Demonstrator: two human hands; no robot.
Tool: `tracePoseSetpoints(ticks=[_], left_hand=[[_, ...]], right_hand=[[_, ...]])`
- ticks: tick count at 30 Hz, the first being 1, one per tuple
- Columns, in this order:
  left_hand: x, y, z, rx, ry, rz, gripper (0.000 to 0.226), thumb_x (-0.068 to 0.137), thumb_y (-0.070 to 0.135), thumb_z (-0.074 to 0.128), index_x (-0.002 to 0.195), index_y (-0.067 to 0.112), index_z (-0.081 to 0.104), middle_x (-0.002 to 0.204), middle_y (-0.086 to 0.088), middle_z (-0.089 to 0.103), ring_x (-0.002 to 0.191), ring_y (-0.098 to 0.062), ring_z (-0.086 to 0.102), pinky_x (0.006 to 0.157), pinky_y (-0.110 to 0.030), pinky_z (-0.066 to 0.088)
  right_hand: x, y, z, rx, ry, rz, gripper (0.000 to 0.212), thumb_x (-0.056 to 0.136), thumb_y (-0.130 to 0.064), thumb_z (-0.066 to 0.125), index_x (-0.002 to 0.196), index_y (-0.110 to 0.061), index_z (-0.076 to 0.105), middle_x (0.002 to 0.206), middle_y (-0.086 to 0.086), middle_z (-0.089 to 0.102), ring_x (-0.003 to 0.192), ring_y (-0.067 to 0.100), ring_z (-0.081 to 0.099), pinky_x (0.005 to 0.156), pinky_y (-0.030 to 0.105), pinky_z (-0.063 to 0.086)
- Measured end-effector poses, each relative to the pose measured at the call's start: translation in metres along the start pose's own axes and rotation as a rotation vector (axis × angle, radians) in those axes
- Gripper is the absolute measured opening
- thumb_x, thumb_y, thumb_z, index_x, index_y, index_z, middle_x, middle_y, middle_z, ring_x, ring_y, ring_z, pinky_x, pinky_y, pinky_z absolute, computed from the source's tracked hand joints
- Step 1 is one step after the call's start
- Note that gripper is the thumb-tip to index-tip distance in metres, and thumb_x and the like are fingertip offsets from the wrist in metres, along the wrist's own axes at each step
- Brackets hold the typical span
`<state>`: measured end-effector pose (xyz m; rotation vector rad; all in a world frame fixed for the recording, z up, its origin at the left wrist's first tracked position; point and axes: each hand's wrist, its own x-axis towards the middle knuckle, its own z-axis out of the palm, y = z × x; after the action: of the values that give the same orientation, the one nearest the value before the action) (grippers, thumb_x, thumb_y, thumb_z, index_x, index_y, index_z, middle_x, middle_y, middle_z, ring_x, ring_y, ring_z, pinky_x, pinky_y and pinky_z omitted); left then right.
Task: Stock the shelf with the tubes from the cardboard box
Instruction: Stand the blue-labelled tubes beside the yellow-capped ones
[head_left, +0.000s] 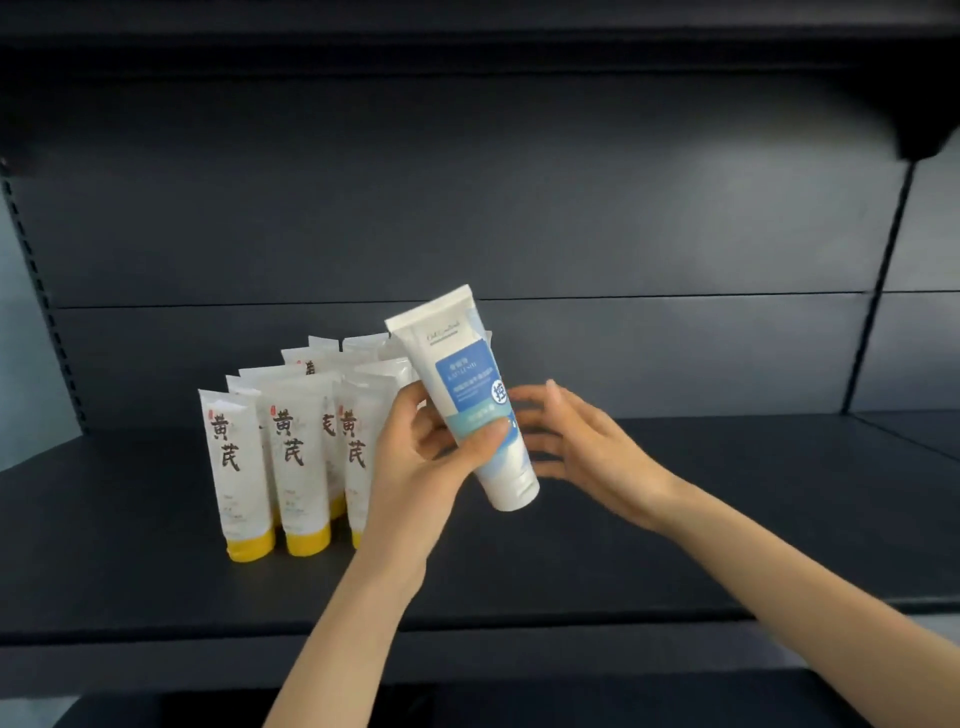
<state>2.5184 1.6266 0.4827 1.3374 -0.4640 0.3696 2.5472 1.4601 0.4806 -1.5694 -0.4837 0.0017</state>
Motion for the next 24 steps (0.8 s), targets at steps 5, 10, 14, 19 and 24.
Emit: tracePoseSetpoints(ticks=[5, 10, 14, 19, 24], left_hand=[[0.003, -0.008, 0.023, -0.009, -0.055, -0.03, 0.049, 0.073, 0.014, 0.074, 0.116, 0.018, 0.053, 0.104, 0.005, 0.068, 0.093, -0.005, 0.067, 0.068, -0.014, 0.051], [0.002, -0.015, 0.035, 0.048, -0.121, -0.041, 0.045, 0.074, 0.014, 0.074, 0.115, 0.021, 0.055, 0.106, 0.006, 0.068, 0.098, -0.008, 0.066, 0.078, -0.02, 0.055], [0.001, -0.017, 0.034, 0.143, -0.153, -0.011, 0.044, 0.076, 0.015, 0.073, 0.116, 0.021, 0.055, 0.109, 0.007, 0.067, 0.103, -0.009, 0.064, 0.082, -0.023, 0.055], [-0.001, -0.018, 0.016, 0.306, -0.171, 0.009, 0.056, 0.082, 0.025, 0.068, 0.133, 0.025, 0.044, 0.121, 0.008, 0.061, 0.112, -0.007, 0.059, 0.089, -0.025, 0.053], [-0.016, -0.01, -0.012, 0.639, -0.193, -0.063, 0.079, 0.086, 0.049, 0.052, 0.149, 0.037, 0.007, 0.152, 0.023, 0.02, 0.137, 0.006, 0.02, 0.109, -0.016, 0.022]], right_hand=[[-0.042, 0.005, 0.001, -0.073, 0.093, -0.077, 0.031, 0.086, -0.026, 0.061, 0.116, -0.016, 0.06, 0.107, 0.003, 0.07, 0.099, 0.014, 0.066, 0.08, 0.024, 0.052], [-0.052, 0.001, -0.003, -0.158, 0.14, -0.135, 0.039, 0.079, -0.019, 0.067, 0.115, -0.012, 0.057, 0.11, 0.002, 0.07, 0.1, 0.014, 0.067, 0.079, 0.022, 0.052], [-0.049, -0.001, -0.006, -0.171, 0.156, -0.136, 0.036, 0.076, -0.02, 0.068, 0.11, -0.01, 0.058, 0.106, 0.001, 0.071, 0.097, 0.015, 0.068, 0.078, 0.023, 0.053], [-0.033, 0.006, -0.007, -0.218, 0.087, -0.054, 0.031, 0.081, -0.009, 0.07, 0.109, -0.005, 0.057, 0.107, 0.004, 0.071, 0.097, 0.017, 0.069, 0.083, 0.026, 0.055], [0.003, 0.025, -0.017, -0.197, 0.087, -0.013, 0.029, 0.083, -0.012, 0.069, 0.109, -0.011, 0.058, 0.106, 0.0, 0.071, 0.098, 0.017, 0.068, 0.086, 0.028, 0.054]])
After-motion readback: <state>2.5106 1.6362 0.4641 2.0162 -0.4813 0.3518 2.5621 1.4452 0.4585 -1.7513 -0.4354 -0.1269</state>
